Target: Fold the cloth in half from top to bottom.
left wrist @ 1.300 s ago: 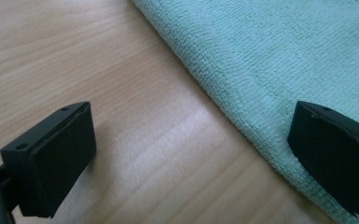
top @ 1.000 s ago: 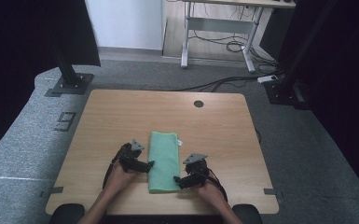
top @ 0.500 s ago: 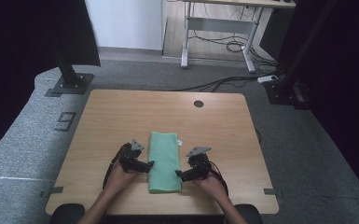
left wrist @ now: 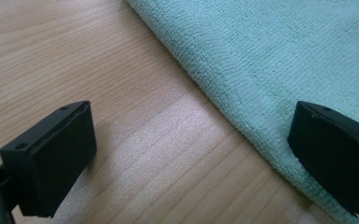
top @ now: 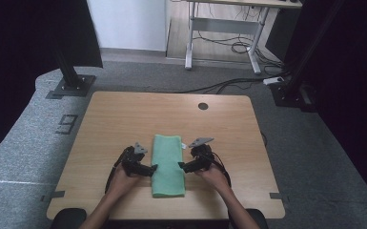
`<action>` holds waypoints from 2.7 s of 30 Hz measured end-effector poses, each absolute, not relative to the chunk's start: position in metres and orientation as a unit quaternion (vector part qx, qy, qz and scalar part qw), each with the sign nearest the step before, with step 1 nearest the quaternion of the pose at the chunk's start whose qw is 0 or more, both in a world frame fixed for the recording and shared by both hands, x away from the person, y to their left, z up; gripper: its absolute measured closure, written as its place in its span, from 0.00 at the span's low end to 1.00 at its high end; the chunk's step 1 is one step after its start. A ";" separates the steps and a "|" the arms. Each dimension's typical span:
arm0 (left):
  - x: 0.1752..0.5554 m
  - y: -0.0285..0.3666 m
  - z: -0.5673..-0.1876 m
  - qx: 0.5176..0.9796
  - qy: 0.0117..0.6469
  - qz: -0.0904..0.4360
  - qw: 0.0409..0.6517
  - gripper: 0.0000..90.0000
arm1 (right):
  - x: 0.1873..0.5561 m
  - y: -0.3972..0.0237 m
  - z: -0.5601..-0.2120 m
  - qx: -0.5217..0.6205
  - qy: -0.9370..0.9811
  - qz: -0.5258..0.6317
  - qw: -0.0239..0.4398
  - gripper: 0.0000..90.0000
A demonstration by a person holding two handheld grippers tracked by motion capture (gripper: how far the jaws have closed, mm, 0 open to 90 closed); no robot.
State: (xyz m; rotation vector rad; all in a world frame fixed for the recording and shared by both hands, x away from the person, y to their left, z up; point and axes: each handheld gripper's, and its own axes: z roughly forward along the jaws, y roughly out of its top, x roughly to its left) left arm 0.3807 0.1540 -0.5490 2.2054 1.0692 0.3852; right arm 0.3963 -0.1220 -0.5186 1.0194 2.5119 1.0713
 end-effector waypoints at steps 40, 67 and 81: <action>0.382 0.154 -0.549 0.842 0.406 0.145 0.325 0.01 | 0.484 -0.101 -0.522 0.359 0.853 0.365 0.102 0.40; 0.382 0.154 -0.549 0.842 0.406 0.145 0.325 0.01 | 0.507 -0.094 -0.538 0.335 0.871 0.345 0.097 0.45; 0.382 0.154 -0.549 0.842 0.406 0.145 0.326 0.01 | 0.501 -0.089 -0.536 0.324 0.877 0.348 0.066 0.92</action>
